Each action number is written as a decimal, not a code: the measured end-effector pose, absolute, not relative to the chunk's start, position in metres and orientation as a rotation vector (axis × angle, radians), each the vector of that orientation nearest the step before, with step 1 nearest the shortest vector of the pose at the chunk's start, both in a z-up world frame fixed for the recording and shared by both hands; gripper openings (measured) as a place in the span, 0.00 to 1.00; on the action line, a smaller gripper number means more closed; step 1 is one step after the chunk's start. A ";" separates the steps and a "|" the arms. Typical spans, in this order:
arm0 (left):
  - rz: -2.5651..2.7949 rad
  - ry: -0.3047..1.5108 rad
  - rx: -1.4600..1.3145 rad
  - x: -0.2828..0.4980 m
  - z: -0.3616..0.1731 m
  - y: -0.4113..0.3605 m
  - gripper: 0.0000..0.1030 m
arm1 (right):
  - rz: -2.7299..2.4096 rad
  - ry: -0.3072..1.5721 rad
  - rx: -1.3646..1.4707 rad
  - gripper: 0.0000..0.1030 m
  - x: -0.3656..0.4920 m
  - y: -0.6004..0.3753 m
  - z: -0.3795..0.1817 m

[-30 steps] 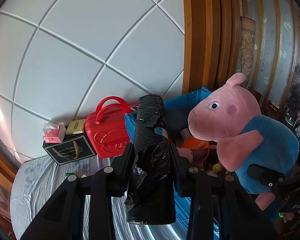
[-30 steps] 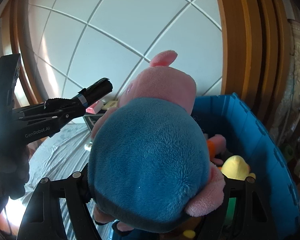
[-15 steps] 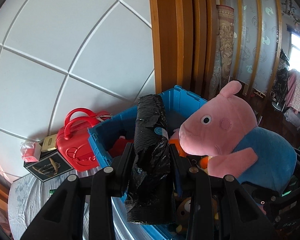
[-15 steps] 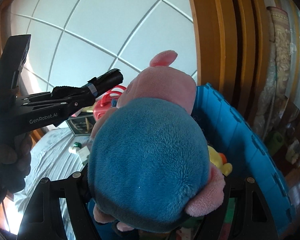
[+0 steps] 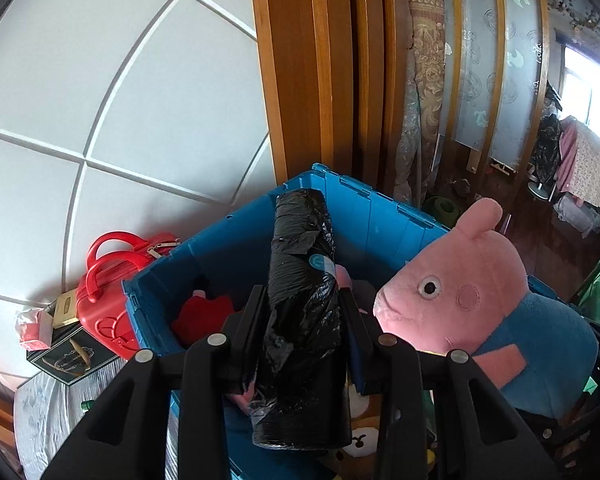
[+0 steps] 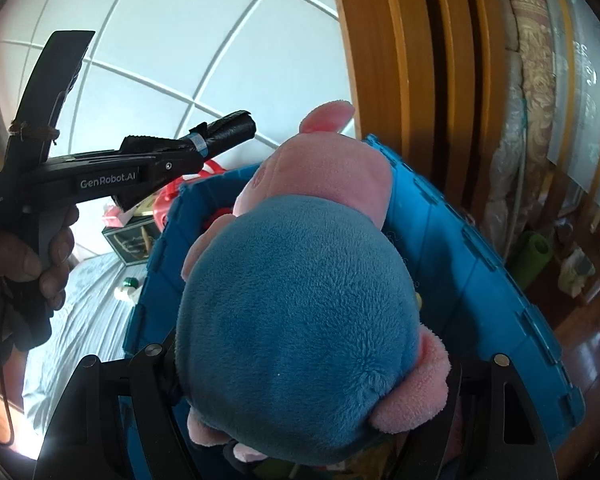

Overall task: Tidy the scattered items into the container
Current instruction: 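Open both tools to drop the cylinder and blue pig plush into the crate, then move both tools back toward the medicine bottles and box on the bed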

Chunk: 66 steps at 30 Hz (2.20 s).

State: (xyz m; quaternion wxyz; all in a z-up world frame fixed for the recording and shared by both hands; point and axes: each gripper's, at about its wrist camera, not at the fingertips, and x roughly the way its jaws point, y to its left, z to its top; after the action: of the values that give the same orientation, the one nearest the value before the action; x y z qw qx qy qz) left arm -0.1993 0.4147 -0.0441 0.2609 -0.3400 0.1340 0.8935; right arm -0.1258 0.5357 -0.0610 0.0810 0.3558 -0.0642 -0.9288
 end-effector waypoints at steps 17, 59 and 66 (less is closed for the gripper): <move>2.340 0.402 -0.922 -0.219 -0.056 0.463 0.33 | -2.775 -0.247 1.155 0.78 -0.118 0.558 -0.086; 2.487 0.241 -0.852 -0.197 -0.021 0.395 0.88 | -2.782 -0.148 1.040 0.97 -0.096 0.521 -0.061; 2.537 0.217 -0.853 -0.182 -0.015 0.357 0.88 | -2.738 -0.088 1.007 0.97 -0.089 0.490 -0.052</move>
State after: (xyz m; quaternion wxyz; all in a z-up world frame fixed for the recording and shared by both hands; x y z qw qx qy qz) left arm -0.1822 0.3566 -0.0150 0.2264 -0.3096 0.0785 0.9202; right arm -0.0890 0.4900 -0.0520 0.1113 0.3429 -0.0298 -0.9323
